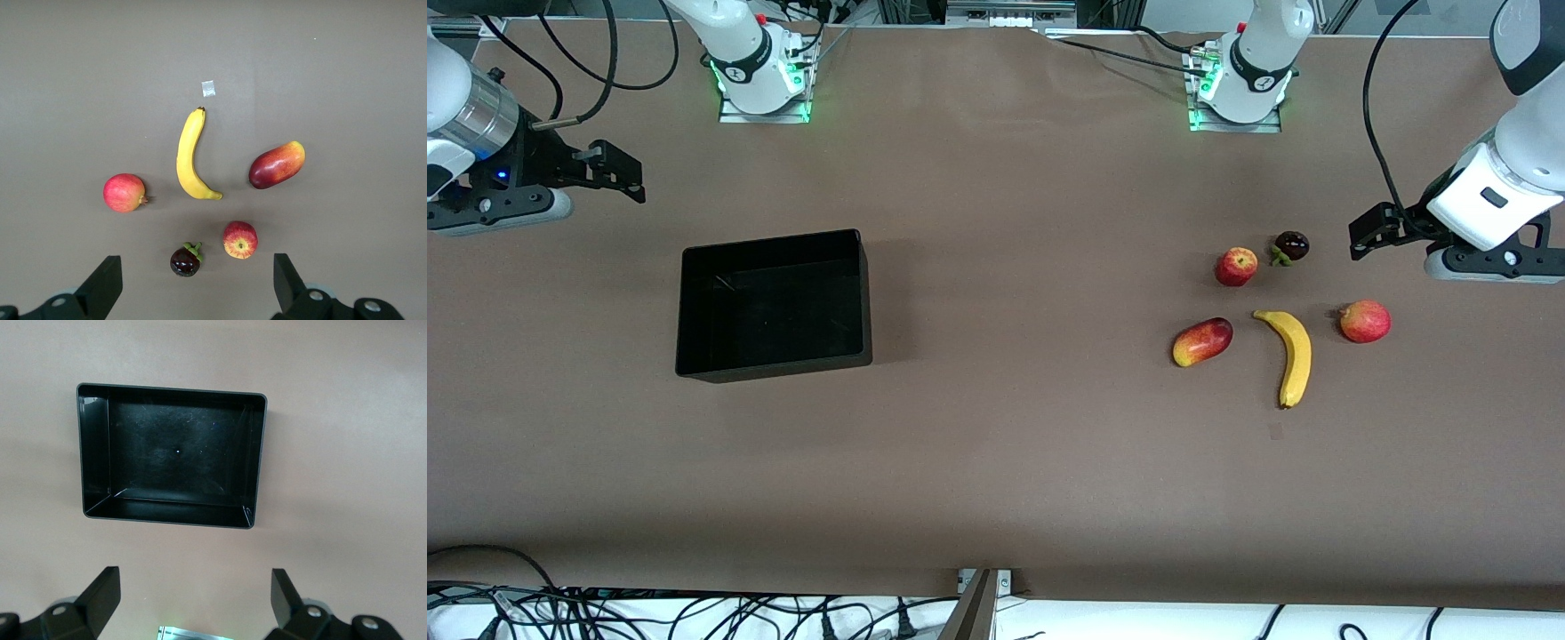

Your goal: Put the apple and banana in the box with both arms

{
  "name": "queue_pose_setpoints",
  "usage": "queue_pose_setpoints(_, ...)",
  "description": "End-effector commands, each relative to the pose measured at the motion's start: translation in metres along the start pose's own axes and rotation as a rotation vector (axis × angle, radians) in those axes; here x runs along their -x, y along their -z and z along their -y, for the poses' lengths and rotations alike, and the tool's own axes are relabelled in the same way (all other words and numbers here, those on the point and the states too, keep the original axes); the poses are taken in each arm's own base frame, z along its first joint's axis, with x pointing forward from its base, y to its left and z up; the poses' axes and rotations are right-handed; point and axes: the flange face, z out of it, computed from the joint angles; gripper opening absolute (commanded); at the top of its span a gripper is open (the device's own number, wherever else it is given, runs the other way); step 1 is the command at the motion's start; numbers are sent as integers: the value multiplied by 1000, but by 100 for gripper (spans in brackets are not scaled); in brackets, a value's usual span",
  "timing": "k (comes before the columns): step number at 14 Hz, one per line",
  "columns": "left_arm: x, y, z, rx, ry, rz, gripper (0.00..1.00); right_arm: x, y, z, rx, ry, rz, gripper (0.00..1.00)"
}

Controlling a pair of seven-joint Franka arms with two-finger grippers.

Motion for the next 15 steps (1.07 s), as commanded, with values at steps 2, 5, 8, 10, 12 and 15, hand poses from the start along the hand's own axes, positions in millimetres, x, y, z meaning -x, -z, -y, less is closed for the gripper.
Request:
queue_pose_setpoints(2,-2,4,-2,-16,-8,-2,100,5,8,-2,27,6,-14,100)
queue_pose_setpoints(5,-2,4,-2,-16,-8,-2,100,4,8,-2,26,8,-13,100)
queue_pose_setpoints(8,-2,4,-2,-16,-8,-2,100,3,5,-3,27,15,-8,100)
queue_pose_setpoints(10,-2,4,-2,-16,-8,-2,100,2,4,-4,37,17,-5,100)
queue_pose_setpoints(12,-2,4,-2,-16,-8,-2,100,-6,-16,-8,51,15,25,100)
queue_pose_setpoints(15,-2,4,-2,-16,-8,-2,100,-24,-81,-21,48,3,46,100)
